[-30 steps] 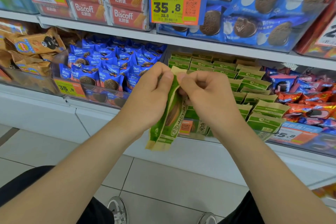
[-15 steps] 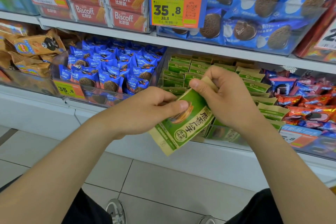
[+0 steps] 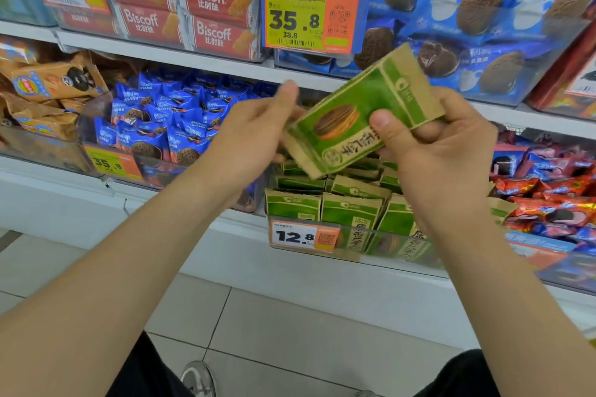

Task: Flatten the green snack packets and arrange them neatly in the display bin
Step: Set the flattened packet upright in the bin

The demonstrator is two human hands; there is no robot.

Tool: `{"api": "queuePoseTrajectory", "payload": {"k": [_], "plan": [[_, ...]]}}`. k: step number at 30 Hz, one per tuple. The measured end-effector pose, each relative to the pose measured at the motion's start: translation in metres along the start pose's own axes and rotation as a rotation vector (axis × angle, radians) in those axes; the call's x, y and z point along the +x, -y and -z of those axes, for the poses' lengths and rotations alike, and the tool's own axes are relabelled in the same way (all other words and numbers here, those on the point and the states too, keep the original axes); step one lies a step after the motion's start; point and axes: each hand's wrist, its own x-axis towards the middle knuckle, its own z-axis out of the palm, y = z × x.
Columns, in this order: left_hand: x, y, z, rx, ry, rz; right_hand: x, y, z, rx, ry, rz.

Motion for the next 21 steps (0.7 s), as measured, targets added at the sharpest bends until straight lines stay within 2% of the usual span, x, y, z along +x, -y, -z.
{"api": "queuePoseTrajectory", "payload": {"k": [2,3,6,9,11,14,21], "plan": [[0.023,0.018,0.007,0.213,-0.146,-0.131,0.004,-0.004,-0.001,-0.123,-0.096,0.147],[0.031,0.027,0.008,0.344,-0.143,-0.192,0.006,-0.007,-0.001,-0.176,-0.105,0.189],[0.047,0.049,0.004,0.643,-0.015,-0.299,0.011,-0.020,-0.005,-0.286,-0.055,0.252],[0.052,0.054,0.000,0.859,0.101,-0.170,0.015,-0.030,-0.011,-0.358,-0.030,0.276],[0.054,0.056,0.001,0.846,0.140,-0.103,0.017,-0.033,-0.015,-0.381,-0.022,0.263],[0.057,0.061,0.005,0.852,0.171,-0.103,0.020,-0.037,-0.020,-0.396,0.006,0.254],[0.048,0.046,0.003,0.885,0.103,-0.005,0.030,-0.050,-0.033,-0.509,0.107,0.242]]}}
